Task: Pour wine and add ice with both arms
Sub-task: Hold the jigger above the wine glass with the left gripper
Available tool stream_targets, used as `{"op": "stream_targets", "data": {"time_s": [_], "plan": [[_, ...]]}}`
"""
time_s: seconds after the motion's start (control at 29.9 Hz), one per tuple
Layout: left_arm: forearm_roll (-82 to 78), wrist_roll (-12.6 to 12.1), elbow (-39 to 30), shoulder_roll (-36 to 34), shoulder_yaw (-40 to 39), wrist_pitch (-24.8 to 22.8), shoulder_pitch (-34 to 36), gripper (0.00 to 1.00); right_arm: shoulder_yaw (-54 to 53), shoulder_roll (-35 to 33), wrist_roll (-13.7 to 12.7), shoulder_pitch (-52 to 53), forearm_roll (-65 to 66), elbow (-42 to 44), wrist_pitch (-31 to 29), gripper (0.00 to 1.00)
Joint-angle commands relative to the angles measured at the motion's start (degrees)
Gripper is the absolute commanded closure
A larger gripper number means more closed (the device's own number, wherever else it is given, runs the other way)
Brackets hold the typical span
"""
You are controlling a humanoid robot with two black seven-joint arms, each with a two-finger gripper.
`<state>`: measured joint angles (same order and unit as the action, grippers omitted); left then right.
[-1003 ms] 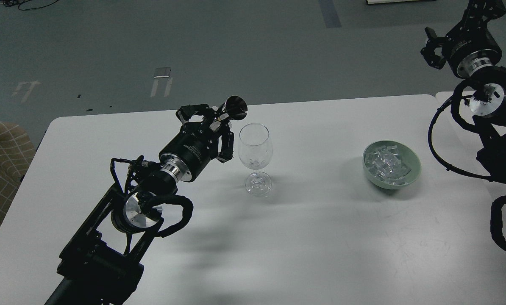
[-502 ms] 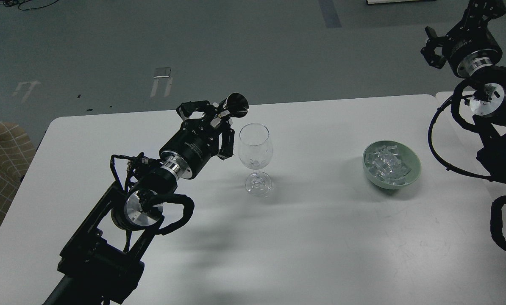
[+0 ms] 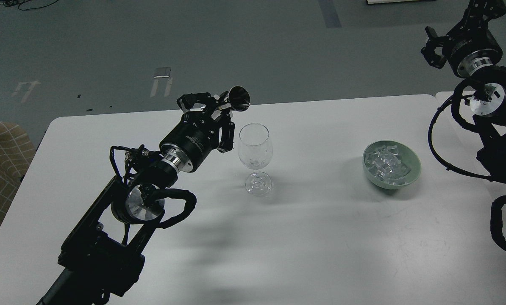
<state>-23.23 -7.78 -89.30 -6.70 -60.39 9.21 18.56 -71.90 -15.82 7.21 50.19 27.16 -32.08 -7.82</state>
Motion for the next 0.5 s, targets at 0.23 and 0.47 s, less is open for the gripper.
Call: {"op": "stream_targets", "data": {"time_s": [0.23,0.47], "plan": [[-2.17,-0.13,0.00,-0.07,0.01,-1.30,-0.20,1.00,0.00,0.00,0.00,0.00,0.00,0.00,0.00,0.00],[-2.26,-0.13,0.44,-0.07,0.01,-1.30,0.16,1.00,0.00,0.00,0.00,0.00,0.00,0.00,0.00,0.00]]}}
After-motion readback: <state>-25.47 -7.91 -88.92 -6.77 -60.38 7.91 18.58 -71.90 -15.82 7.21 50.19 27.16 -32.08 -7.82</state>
